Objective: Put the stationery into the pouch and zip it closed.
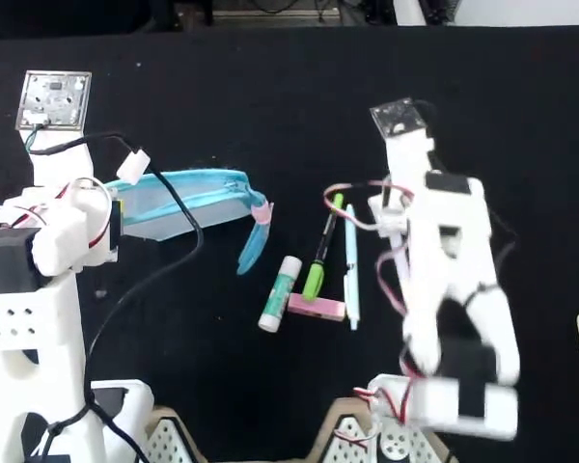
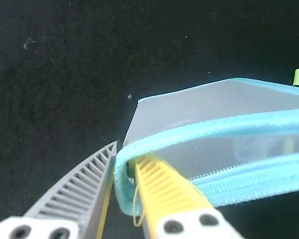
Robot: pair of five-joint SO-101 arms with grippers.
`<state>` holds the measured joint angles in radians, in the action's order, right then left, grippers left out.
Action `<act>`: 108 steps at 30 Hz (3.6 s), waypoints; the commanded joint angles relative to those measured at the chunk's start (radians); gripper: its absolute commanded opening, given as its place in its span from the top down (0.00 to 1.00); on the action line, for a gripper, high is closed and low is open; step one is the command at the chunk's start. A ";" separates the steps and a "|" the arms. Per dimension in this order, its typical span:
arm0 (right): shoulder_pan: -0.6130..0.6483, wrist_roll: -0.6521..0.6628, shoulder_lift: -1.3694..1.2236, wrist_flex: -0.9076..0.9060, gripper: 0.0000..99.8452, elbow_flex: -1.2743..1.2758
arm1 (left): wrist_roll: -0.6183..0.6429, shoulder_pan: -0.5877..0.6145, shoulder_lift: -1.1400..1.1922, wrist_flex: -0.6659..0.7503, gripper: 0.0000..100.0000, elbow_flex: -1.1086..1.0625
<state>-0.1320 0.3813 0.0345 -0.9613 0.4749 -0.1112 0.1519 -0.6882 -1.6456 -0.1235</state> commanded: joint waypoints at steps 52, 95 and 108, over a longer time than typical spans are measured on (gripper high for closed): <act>0.405 -0.166 0.587 -0.781 0.99 -0.742 | 0.008 0.010 0.003 -0.054 0.97 -0.024; 0.925 -0.278 0.863 0.232 0.99 -0.305 | 0.003 -0.097 0.003 -0.091 0.97 0.045; 0.925 -0.278 0.863 0.318 0.99 -0.219 | -0.038 -0.099 0.003 -0.089 0.97 0.045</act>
<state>0.7856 0.0974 0.8846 -0.6728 0.2294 -0.1419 0.0675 -0.6866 -1.7331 -0.1051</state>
